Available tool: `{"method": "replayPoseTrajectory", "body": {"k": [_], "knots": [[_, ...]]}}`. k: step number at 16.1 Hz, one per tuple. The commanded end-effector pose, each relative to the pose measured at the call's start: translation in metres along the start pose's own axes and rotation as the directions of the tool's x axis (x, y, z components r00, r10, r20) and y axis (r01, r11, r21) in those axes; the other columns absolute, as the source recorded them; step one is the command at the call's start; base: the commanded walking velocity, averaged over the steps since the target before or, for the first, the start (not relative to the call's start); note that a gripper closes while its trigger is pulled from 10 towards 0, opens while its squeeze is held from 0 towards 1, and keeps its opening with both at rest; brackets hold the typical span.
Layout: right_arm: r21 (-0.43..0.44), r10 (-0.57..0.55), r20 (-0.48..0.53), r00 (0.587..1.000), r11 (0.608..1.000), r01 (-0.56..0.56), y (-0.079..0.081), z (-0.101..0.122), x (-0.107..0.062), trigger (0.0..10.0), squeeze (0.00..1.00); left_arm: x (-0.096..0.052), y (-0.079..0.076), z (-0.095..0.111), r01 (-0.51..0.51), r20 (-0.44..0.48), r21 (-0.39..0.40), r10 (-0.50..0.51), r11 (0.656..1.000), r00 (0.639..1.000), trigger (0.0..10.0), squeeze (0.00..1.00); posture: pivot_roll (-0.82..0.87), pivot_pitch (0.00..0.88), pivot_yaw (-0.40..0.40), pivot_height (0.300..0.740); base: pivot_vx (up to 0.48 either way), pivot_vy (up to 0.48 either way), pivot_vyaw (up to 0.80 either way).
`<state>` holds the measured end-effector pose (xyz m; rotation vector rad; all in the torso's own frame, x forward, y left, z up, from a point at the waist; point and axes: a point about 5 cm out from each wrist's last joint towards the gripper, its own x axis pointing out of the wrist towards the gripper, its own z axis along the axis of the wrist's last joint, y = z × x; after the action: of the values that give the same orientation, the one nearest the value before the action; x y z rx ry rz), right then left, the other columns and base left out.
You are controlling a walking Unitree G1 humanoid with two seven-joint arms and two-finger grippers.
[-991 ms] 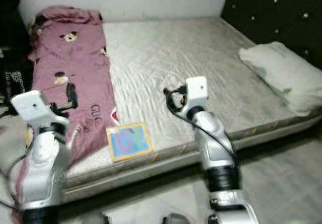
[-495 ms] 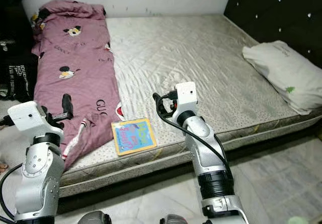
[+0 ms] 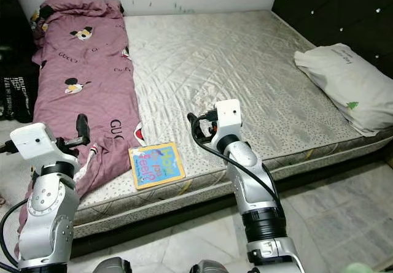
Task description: Clean up the room
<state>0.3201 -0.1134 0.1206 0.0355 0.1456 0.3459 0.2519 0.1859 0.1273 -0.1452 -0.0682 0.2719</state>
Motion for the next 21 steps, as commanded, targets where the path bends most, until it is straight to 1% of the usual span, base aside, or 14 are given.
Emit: {"method": "replayPoseTrajectory", "body": {"k": [1,2,3,5,10,12,13,16,21], "knots": [[-0.004,-0.014,0.009,1.000,1.000,0.014,-0.0029,0.0036,-0.0009,10.0,0.00,0.0001,-0.0024,0.0030,0.008,0.009,-0.005,-0.008,1.000,1.000,10.0,0.00,-0.05,0.000,-0.074,0.740,0.000,0.000,0.00],[-0.008,-0.011,0.001,1.000,1.000,0.011,-0.0012,0.0008,-0.0029,10.0,0.00,-0.0034,-0.0051,0.0046,0.037,0.009,-0.022,-0.037,0.999,0.999,10.0,0.00,-0.04,0.000,-0.083,0.740,0.364,0.000,0.00],[-0.022,-0.001,-0.004,1.000,1.000,0.001,-0.0003,-0.0003,-0.0017,10.0,0.00,-0.0038,-0.0094,0.0075,0.065,0.017,-0.027,-0.065,0.998,0.998,10.0,0.00,-0.04,0.000,-0.085,0.740,0.382,0.000,0.00],[-0.028,0.002,-0.004,1.000,1.000,-0.003,-0.0003,-0.0004,-0.0006,10.0,0.00,-0.0035,-0.0096,0.0068,0.058,0.010,-0.027,-0.058,0.998,0.998,10.0,0.00,-0.04,0.000,-0.085,0.740,0.349,0.000,0.00],[-0.030,-0.005,-0.005,1.000,1.000,0.005,-0.0004,-0.0018,-0.0013,10.0,0.00,-0.0048,-0.0095,0.0039,0.053,-0.003,-0.022,-0.053,0.998,0.999,10.0,0.00,-0.04,0.000,-0.082,0.740,0.000,0.000,0.00],[-0.036,-0.004,-0.006,1.000,0.999,0.004,0.0004,-0.0034,-0.0020,10.0,0.00,-0.0050,-0.0096,0.0058,0.066,0.010,-0.020,-0.066,0.998,0.998,10.0,0.00,-0.04,0.000,-0.081,0.740,0.000,0.000,0.00],[-0.042,0.003,-0.001,1.000,0.999,-0.003,0.0014,-0.0029,-0.0023,10.0,0.00,-0.0049,-0.0096,0.0064,0.071,0.014,-0.021,-0.071,0.997,0.997,10.0,0.00,-0.04,0.000,-0.081,0.740,0.266,0.000,0.00],[-0.045,0.002,0.000,1.000,0.999,-0.002,0.0012,-0.0016,-0.0004,10.0,0.00,-0.0031,-0.0100,0.0081,0.079,0.019,-0.024,-0.079,0.997,0.997,10.0,0.00,-0.04,0.005,-0.081,0.740,0.387,0.000,0.53],[-0.038,-0.016,-0.002,1.000,0.999,0.015,-0.0022,-0.0016,0.0008,10.0,0.00,-0.0026,-0.0094,0.0083,0.077,0.016,-0.020,-0.076,0.997,0.997,10.0,0.00,-0.04,0.002,-0.080,0.740,0.408,0.000,0.00]]}}
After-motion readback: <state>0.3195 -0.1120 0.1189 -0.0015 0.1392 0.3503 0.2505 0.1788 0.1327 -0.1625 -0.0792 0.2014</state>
